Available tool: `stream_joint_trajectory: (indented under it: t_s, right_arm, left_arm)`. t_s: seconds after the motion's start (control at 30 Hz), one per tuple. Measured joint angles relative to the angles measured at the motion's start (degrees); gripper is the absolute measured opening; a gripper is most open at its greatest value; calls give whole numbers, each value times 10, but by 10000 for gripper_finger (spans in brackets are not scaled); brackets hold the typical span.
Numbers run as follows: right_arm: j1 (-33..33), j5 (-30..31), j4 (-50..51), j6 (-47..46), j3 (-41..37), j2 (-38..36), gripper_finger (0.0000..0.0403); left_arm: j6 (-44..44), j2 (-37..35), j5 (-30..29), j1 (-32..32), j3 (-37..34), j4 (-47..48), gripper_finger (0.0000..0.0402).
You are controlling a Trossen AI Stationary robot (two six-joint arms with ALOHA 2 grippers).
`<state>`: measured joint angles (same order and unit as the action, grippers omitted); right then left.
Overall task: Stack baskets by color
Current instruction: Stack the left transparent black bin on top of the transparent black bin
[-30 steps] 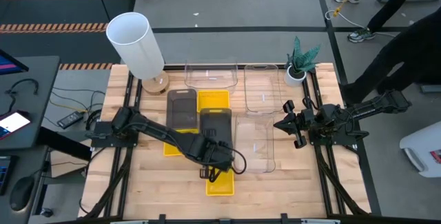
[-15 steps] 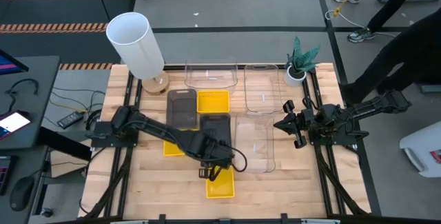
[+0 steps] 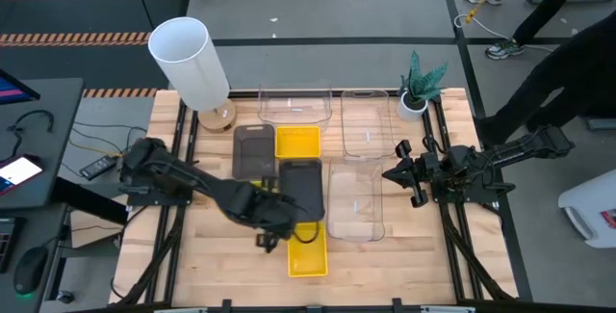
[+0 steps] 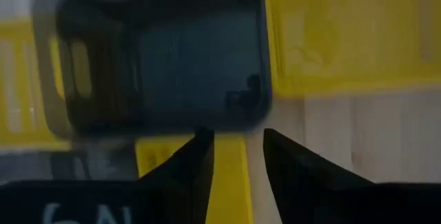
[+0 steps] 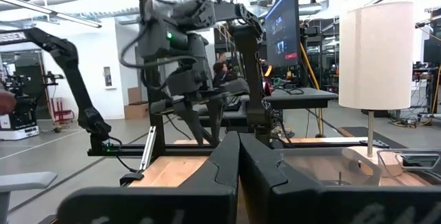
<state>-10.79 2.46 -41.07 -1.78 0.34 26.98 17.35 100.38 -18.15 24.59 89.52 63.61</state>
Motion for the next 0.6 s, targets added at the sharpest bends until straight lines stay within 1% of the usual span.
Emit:
stream_joint_trajectory:
  t_s: [0.1, 0.2, 0.3, 0.6]
  right_arm:
    - [0, 0, 0, 0, 0, 0, 16]
    - [0, 0, 0, 0, 0, 0, 16]
    - [0, 0, 0, 0, 0, 0, 16]
    - [0, 0, 0, 0, 0, 0, 16]
  left_arm:
    - [31, -42, -3, 12, -59, -29, 119]
    - [58, -75, -12, 17, -101, -47, 113]
    - [75, -102, -17, 20, -130, -50, 108]
    - [80, -162, -38, 23, -202, -62, 102]
